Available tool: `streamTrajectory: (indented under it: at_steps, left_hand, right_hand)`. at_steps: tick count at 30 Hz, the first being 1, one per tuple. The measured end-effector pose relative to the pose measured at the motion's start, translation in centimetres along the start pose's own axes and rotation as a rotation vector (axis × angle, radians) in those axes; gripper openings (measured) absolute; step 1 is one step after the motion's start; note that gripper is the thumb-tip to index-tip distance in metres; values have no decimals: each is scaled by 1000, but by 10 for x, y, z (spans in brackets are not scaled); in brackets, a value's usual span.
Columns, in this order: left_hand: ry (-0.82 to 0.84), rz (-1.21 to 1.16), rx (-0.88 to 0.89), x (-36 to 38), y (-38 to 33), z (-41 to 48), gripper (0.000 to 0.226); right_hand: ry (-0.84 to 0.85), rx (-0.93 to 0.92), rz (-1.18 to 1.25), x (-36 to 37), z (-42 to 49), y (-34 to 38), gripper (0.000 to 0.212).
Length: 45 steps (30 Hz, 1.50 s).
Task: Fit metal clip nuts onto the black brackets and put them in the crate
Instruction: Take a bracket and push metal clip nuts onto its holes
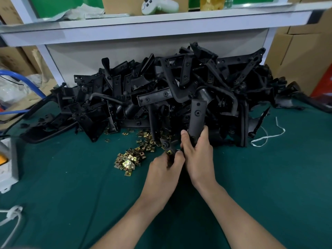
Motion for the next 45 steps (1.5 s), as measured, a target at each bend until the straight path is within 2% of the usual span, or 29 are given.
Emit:
streamTrajectory:
  at_steps: [7,11,13,15,16,18,20,25,29,40,45]
  left_hand:
    - [-32,26,16,-1,7,2,45]
    - [-4,114,124,-2,-1,1,47]
    - [-112,307,228,-19,-11,-1,43]
    - [-323,648,256,-44,-15,-4,36]
    - [-379,809,165,-56,-9,-2,46]
    - [-297,960,-110,-73,19,8,69]
    - [-183,950,-240,-79,37,12,73]
    - [-186,991,-90,-74,25,16,40]
    - [-235,960,1,-74,18,16,24]
    - [-410,759,170,-83,1,9,7]
    - [-377,732,188,-80,2,10,14]
  right_hand:
    - [31,-4,-29,1,1,1,48]
    - [10,10,109,-6,6,-4,21]
    - [-6,61,197,-9,9,-11,12]
    - [-13,125,319,-10,10,-19,13]
    - [-11,154,384,-9,11,-22,13]
    - [-11,195,478,-9,11,-27,12]
    - [-15,213,519,-10,12,-29,12]
    - [-28,218,560,-11,12,-31,12]
    - [-48,216,553,-12,12,-32,12]
    - [-75,206,520,-14,12,-34,13]
    - [-73,199,514,-15,12,-34,13]
Point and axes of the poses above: each hand's wrist, its own z-axis towards the middle knuckle, its own x-axis out of the palm, y = z × x, the point moved 8 cm from there along z, towards the middle knuckle, and after that the axes turned 9 degrees about y, right-handed, at the moved point
